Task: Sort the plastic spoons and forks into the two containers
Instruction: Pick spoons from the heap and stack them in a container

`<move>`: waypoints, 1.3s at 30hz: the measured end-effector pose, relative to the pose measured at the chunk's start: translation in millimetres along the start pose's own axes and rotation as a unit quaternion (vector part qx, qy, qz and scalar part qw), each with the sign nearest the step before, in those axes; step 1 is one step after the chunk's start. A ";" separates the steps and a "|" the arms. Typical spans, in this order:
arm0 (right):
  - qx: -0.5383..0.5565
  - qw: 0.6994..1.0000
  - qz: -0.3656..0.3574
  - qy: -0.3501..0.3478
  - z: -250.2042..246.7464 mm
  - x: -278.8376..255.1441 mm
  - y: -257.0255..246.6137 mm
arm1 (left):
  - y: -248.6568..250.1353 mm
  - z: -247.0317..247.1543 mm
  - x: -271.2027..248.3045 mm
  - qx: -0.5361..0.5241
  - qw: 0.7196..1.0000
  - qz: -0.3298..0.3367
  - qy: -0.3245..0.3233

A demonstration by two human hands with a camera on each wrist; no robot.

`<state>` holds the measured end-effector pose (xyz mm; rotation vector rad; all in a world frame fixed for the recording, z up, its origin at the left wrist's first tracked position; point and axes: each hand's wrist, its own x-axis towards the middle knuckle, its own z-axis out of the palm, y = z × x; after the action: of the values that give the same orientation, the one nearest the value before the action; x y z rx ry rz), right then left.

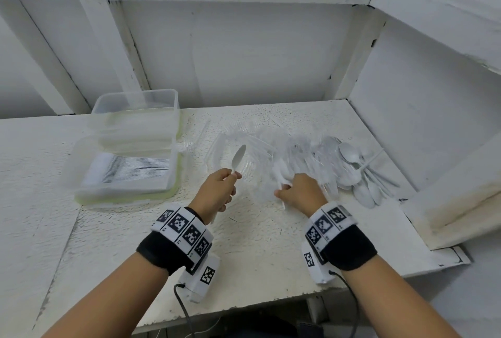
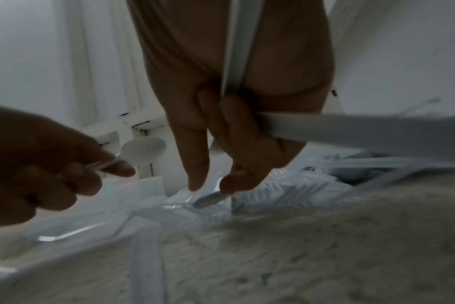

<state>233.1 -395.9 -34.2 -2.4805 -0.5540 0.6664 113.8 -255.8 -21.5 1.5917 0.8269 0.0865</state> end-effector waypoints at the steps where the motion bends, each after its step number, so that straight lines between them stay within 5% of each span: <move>1: -0.021 1.000 0.003 -0.003 2.7 1.1 -2.3 | 0.2 1.8 -0.7 0.001 1.000 0.001 -0.005; 5: -0.036 0.999 -0.003 -0.023 3.0 -1.3 -6.2 | 1.5 7.5 -2.0 -0.003 1.000 0.005 -0.009; 8: 0.084 0.996 0.012 -0.019 -6.0 -8.4 -3.0 | 1.3 8.6 0.0 -0.012 1.000 0.000 -0.003; 14: 0.354 0.929 0.075 -0.076 -40.2 -32.2 13.6 | 4.6 14.4 4.1 0.031 0.999 0.017 0.001; 19: 0.469 0.875 0.104 -0.066 -59.2 -45.2 24.1 | 19.3 32.5 16.6 0.190 0.976 0.109 -0.008; 25: 0.496 0.862 0.094 0.037 -42.0 -32.6 21.9 | 31.6 59.1 44.3 0.293 0.947 0.129 -0.011; 39: 0.481 0.871 0.093 0.038 -30.6 -21.8 24.2 | 19.6 67.0 58.1 0.481 0.871 0.103 -0.014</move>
<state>238.6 -437.0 -17.4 -1.5952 0.0795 0.6853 199.1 -279.4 -41.9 2.6156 0.6993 -0.2375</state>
